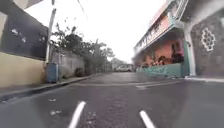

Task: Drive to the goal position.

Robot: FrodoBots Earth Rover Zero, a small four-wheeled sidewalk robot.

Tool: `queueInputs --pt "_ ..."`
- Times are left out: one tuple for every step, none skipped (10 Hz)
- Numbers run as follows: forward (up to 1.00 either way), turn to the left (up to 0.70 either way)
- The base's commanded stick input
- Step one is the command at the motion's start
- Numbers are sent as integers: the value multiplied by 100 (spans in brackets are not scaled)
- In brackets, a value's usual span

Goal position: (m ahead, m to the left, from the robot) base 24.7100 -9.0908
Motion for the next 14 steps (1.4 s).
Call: queueInputs --pt "70 0" --pt "70 0" --pt "70 0" --pt "70 0" --pt "70 0" --pt "70 0" --pt "70 0" --pt "70 0" --pt "70 0" --pt "70 0" --pt "70 0" --pt "70 0" --pt "70 0" --pt "70 0"
